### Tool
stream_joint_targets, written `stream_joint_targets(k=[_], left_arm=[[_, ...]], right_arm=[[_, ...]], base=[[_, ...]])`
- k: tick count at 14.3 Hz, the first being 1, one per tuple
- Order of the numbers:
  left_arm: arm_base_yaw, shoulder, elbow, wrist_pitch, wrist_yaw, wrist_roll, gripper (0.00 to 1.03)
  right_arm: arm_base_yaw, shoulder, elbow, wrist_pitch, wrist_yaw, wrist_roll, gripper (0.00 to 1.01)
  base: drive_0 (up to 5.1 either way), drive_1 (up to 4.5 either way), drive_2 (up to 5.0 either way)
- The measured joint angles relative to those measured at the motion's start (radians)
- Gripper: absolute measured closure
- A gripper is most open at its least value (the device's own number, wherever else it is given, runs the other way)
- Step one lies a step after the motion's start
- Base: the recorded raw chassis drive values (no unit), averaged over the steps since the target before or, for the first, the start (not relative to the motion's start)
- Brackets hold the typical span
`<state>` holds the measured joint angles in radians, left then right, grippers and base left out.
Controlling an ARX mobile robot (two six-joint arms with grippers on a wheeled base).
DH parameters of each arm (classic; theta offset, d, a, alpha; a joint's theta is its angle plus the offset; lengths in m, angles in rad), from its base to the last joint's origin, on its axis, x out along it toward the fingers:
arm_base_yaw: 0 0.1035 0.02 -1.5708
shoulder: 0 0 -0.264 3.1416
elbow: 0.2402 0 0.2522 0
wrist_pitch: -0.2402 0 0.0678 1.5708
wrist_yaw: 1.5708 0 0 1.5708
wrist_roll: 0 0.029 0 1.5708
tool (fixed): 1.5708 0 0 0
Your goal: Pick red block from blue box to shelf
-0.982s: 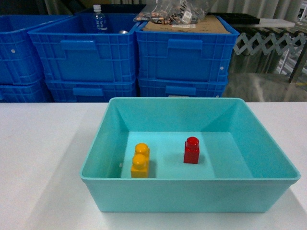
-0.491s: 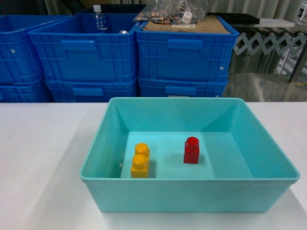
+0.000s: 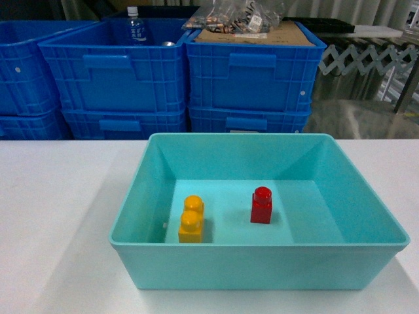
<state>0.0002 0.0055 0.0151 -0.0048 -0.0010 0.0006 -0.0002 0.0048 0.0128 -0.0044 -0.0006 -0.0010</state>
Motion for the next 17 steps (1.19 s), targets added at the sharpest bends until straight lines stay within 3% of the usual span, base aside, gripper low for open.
stream_joint_targets(k=[17], left_arm=[[0.000, 0.000, 0.000, 0.000, 0.000, 0.000, 0.05]], right_arm=[[0.000, 0.000, 0.000, 0.000, 0.000, 0.000, 0.03]], base=[[0.0, 0.00, 0.0]])
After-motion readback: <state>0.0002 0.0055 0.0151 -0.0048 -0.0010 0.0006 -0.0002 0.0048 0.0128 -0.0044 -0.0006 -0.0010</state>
